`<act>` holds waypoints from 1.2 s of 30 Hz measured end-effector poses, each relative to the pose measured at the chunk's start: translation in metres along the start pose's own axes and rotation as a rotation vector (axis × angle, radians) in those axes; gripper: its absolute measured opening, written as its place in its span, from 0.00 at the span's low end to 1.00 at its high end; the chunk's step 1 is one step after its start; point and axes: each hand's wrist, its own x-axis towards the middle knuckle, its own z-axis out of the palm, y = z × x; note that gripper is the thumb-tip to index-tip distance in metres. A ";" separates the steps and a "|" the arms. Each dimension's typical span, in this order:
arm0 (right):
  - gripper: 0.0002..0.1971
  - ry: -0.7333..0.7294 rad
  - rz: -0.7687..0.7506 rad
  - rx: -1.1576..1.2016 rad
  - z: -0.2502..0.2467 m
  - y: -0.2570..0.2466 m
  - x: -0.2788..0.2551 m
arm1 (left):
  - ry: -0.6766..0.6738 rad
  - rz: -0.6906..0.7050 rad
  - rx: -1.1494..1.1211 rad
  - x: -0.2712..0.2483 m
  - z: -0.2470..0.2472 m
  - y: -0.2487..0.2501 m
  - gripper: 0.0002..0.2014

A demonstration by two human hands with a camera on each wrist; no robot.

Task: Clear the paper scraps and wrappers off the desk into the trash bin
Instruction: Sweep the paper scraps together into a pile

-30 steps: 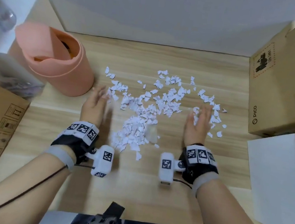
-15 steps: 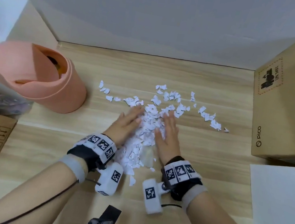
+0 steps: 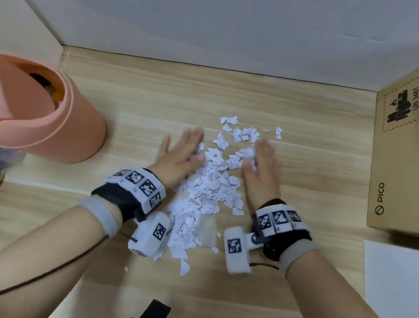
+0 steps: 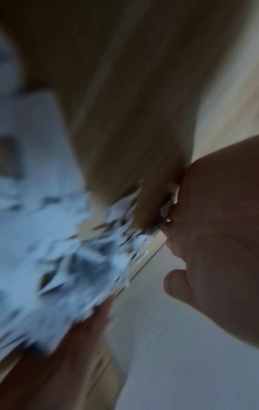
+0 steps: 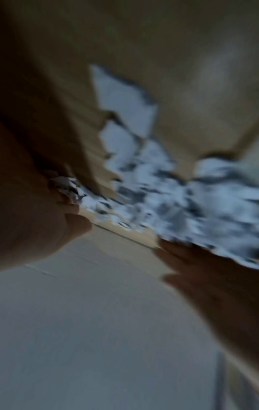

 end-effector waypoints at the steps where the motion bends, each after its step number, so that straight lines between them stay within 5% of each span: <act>1: 0.27 -0.088 -0.077 0.014 0.008 -0.008 -0.004 | -0.073 0.061 0.002 0.000 0.006 0.002 0.37; 3: 0.26 -0.160 -0.154 0.149 0.011 -0.016 -0.008 | -0.118 0.108 -0.074 0.001 0.003 0.005 0.34; 8: 0.27 0.195 0.062 0.143 -0.017 -0.006 0.033 | 0.046 0.029 -0.140 0.034 -0.030 0.001 0.31; 11: 0.29 0.041 0.132 0.046 -0.021 -0.012 0.060 | -0.017 -0.001 -0.130 0.060 -0.036 0.012 0.27; 16: 0.26 -0.235 -0.135 0.054 -0.001 -0.032 0.064 | -0.197 0.029 0.025 0.069 -0.032 0.032 0.28; 21: 0.25 -0.353 -0.206 -0.013 -0.002 -0.022 0.014 | -0.350 0.024 0.145 0.023 -0.026 0.020 0.29; 24: 0.25 -0.406 -0.225 -0.052 0.006 -0.021 -0.026 | -0.403 0.058 0.211 -0.015 -0.006 0.009 0.38; 27: 0.26 -0.439 -0.225 -0.031 0.014 -0.020 -0.057 | -0.406 0.038 0.163 -0.045 0.009 0.001 0.35; 29: 0.26 -0.444 -0.208 0.020 0.019 -0.019 -0.072 | -0.418 0.051 0.099 -0.062 0.014 -0.002 0.45; 32: 0.29 -0.351 -0.135 0.130 0.016 -0.019 -0.086 | -0.271 0.020 -0.082 -0.083 0.010 -0.010 0.38; 36: 0.35 -0.042 -0.039 0.170 -0.006 -0.009 -0.101 | 0.200 -0.090 -0.296 -0.117 -0.003 -0.037 0.30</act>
